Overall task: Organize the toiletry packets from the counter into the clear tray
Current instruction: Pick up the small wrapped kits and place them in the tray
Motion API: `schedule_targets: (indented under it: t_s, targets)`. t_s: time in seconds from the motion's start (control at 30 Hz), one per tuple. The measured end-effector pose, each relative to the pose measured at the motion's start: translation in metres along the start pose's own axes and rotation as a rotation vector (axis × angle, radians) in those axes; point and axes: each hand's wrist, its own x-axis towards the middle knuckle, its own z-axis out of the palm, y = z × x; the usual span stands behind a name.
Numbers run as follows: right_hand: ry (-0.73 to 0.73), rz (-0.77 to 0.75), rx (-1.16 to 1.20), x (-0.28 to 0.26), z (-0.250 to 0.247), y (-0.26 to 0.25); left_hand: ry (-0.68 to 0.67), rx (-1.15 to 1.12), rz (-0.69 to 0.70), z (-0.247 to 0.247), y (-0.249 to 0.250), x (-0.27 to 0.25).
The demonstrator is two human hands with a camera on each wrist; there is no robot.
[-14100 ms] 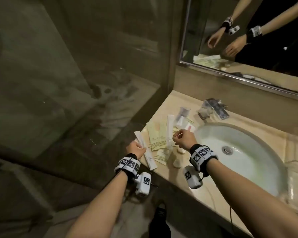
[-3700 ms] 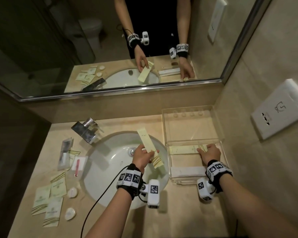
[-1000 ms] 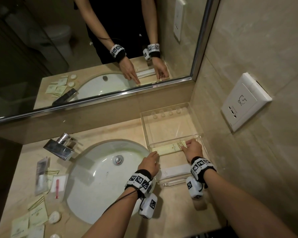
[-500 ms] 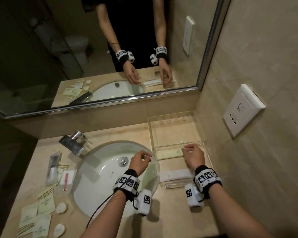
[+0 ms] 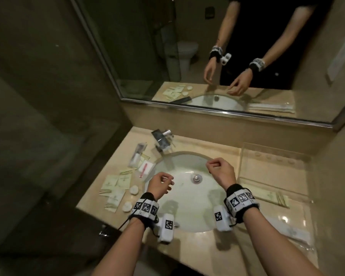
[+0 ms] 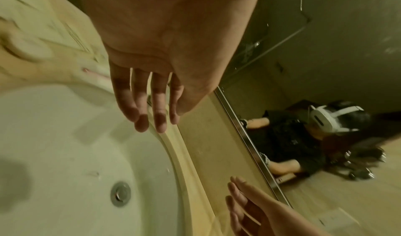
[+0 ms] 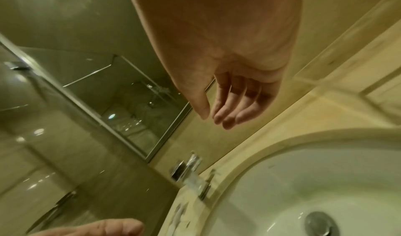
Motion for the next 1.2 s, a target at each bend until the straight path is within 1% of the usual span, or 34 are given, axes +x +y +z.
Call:
schedule_targets:
  t_s: [0.2,0.33,0.43,0.6,0.77,0.8,0.87,1.03,1.2]
  targets:
    - [-0.191,-0.062,-0.062,-0.007,0.081,-0.027,0.156,-0.064,-0.090,-0.071,-0.040,-0.020]
    - [-0.270,-0.095,-0.097,-0.016,0.129,-0.042,0.239,-0.123,-0.160,-0.111,-0.068,-0.023]
    - [-0.316,-0.096,-0.123,-0.018,0.164,-0.047,0.262,-0.154,-0.198,-0.138,-0.088,-0.015]
    - [-0.337,-0.064,-0.193,-0.011,0.219,-0.052,0.270,-0.170,-0.248,-0.173,-0.110,0.011]
    - [-0.284,0.055,-0.297,0.009,0.264,-0.051,0.195,-0.111,-0.219,-0.200,-0.115,0.058]
    - [-0.282,0.077,-0.316,0.010,0.266,-0.050,0.196,-0.086,-0.203,-0.200,-0.112,0.062]
    - [-0.252,0.166,-0.342,0.021,0.280,-0.045,0.194,-0.028,-0.178,-0.205,-0.108,0.086]
    - [-0.191,0.408,-0.286,0.039,0.307,-0.031,0.166,0.137,-0.101,-0.202,-0.098,0.144]
    - [-0.151,0.498,-0.262,0.052,0.323,-0.018,0.126,0.279,-0.014,-0.186,-0.091,0.183]
